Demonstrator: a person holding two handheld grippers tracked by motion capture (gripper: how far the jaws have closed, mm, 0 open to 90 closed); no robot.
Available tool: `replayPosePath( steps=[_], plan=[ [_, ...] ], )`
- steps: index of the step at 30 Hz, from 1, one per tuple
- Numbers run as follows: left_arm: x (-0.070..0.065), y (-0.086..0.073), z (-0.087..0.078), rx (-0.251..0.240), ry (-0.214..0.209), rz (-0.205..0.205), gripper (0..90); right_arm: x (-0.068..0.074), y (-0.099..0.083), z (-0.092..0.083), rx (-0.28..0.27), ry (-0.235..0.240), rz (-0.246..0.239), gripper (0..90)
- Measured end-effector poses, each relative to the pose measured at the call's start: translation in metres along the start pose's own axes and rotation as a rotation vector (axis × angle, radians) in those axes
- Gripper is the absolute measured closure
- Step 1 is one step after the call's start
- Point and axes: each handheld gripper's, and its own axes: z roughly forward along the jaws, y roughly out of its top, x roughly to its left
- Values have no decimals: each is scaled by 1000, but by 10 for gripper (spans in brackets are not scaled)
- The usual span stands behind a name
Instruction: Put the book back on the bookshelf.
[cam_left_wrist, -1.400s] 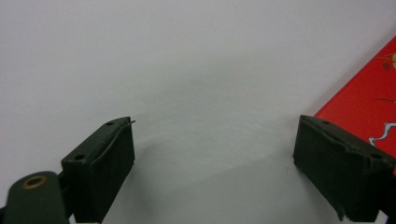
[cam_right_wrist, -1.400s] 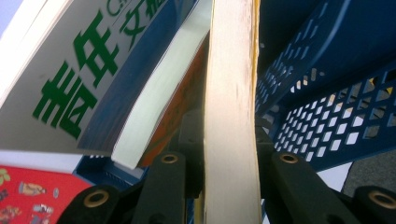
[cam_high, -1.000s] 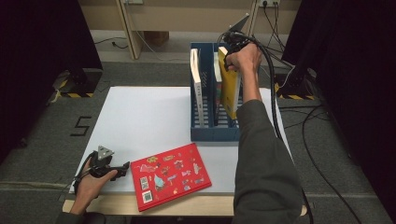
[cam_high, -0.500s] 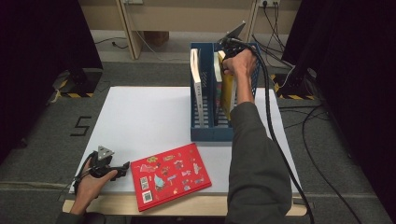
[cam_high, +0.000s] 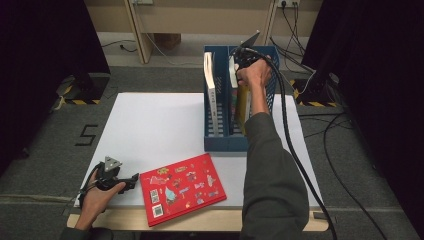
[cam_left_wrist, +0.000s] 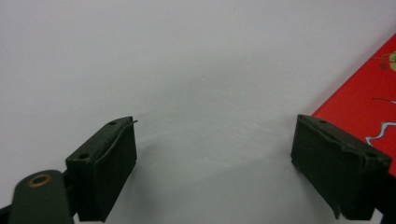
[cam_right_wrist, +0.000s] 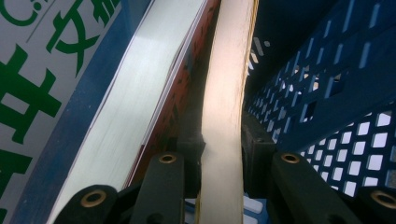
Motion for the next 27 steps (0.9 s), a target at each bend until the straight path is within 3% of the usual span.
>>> replayPosePath(
  steps=[5, 10, 14, 20, 24, 27],
  plan=[
    [0, 0, 0, -2, 1, 1, 134, 0, -3, -4, -5, 12, -19, 711],
    [-1, 0, 0, -2, 4, 4, 134, 1, -11, -8, 15, 38, -69, 663],
    [0, 0, 0, -2, 2, -2, 134, 0, -20, -11, -10, 60, -74, 639],
    [1, -1, 0, 0, -2, -11, 132, -7, -33, -26, -47, 85, -104, 528],
    [1, -1, 0, 0, -6, -16, 132, -12, -44, -34, -47, 131, -98, 427],
    [1, -1, 0, 0, -9, -18, 131, -13, -53, -41, -58, 150, -120, 414]
  ],
)
